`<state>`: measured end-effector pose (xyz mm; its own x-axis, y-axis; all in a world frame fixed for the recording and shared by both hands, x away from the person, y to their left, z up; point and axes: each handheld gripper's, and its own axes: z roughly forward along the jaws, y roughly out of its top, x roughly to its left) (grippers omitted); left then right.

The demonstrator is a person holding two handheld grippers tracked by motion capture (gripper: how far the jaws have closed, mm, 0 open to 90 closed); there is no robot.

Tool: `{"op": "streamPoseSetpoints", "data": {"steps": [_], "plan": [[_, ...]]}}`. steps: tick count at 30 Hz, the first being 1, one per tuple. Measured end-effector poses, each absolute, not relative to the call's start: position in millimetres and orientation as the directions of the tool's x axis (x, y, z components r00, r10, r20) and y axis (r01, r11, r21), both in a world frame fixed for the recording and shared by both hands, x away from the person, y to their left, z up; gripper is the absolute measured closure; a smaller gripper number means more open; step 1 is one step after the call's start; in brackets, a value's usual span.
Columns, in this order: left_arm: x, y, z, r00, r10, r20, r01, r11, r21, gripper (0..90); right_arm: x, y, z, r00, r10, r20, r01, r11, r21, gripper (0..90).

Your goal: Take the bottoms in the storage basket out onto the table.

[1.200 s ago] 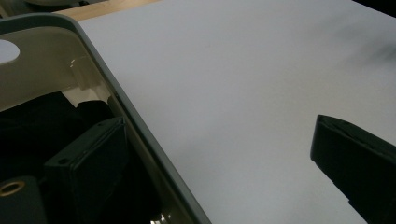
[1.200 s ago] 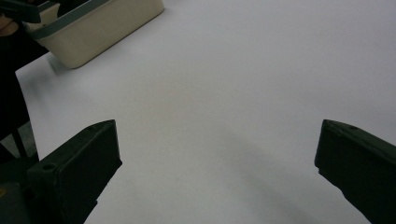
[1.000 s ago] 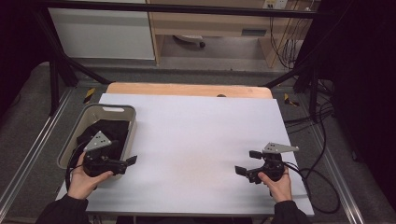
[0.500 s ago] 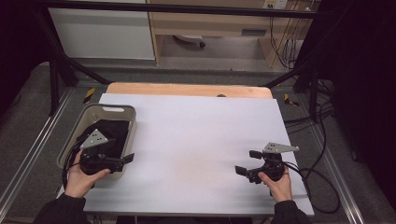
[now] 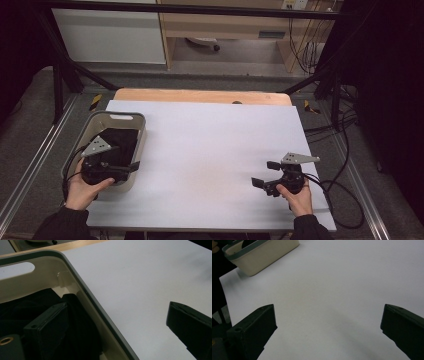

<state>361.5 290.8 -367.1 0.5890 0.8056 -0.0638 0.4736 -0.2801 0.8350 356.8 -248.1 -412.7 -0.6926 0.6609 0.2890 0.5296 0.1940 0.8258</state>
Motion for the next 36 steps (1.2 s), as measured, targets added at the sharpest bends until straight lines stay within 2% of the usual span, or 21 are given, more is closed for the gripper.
{"op": "streamPoseSetpoints", "data": {"steps": [36], "plan": [[386.4,321.9,-357.7,0.469,0.882,-0.038,0.555,-0.261,0.790,3.9,356.5,-247.9,-413.1,-0.693,0.664,0.282,0.530,0.204,0.823,0.6]]}}
